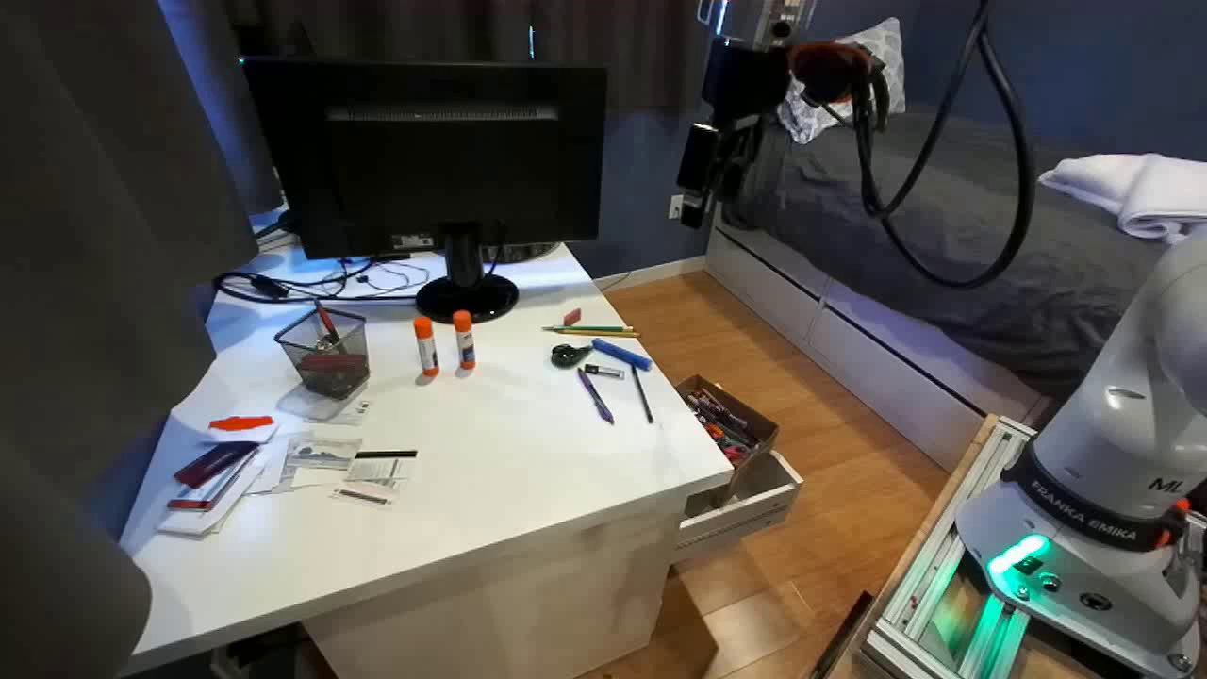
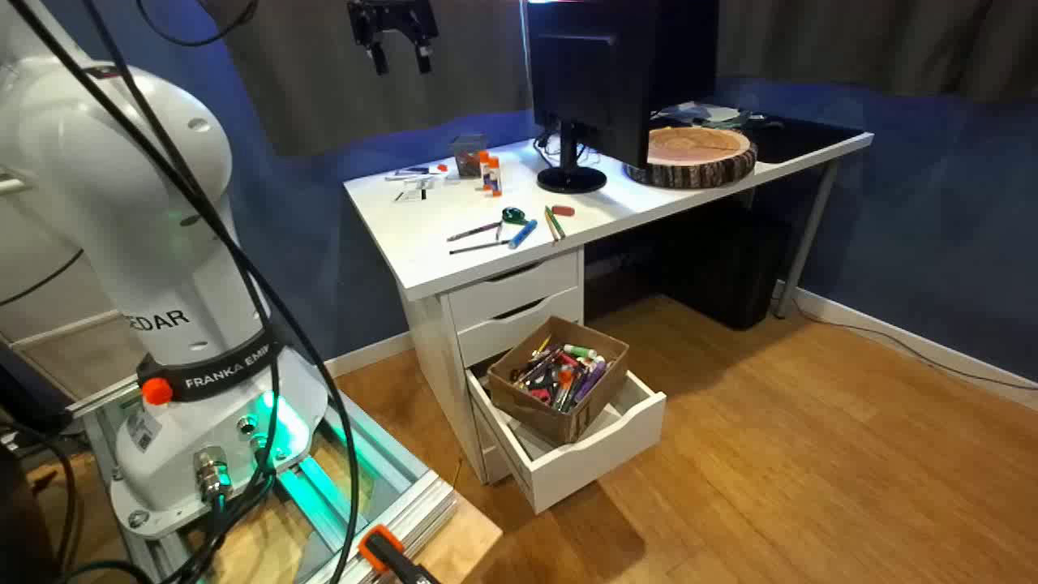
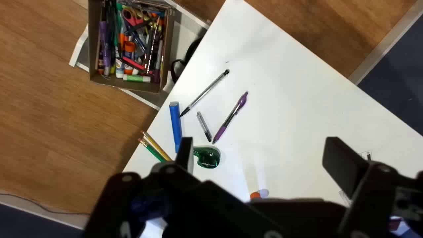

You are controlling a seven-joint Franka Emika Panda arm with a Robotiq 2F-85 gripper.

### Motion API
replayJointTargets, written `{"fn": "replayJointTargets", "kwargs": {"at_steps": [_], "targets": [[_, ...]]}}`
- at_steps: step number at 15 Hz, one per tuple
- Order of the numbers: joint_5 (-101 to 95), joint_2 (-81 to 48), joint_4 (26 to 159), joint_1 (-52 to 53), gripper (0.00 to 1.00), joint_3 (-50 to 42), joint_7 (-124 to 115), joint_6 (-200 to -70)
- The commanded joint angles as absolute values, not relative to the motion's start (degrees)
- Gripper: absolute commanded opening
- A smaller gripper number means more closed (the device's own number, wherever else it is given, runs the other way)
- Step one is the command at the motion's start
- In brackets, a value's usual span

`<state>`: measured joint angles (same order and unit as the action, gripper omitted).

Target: Pick up the blue marker and put it in the cardboard box

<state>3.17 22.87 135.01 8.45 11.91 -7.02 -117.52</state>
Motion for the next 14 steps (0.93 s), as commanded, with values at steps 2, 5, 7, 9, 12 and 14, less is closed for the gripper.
{"fn": "replayJointTargets", "kwargs": {"at_steps": [2, 5, 7, 9, 12, 14], "targets": [[2.99, 22.80, 134.89, 8.85, 1.00, 11.56, -7.17, -117.38], [2.99, 22.80, 134.89, 8.85, 1.00, 11.56, -7.17, -117.38], [2.99, 22.80, 134.89, 8.85, 1.00, 11.56, -7.17, -117.38], [2.99, 22.80, 134.89, 8.85, 1.00, 11.56, -7.17, -117.38], [2.99, 22.80, 134.89, 8.85, 1.00, 11.56, -7.16, -117.38], [3.76, 21.16, 134.28, 8.50, 1.00, 10.79, -6.71, -118.04]]}}
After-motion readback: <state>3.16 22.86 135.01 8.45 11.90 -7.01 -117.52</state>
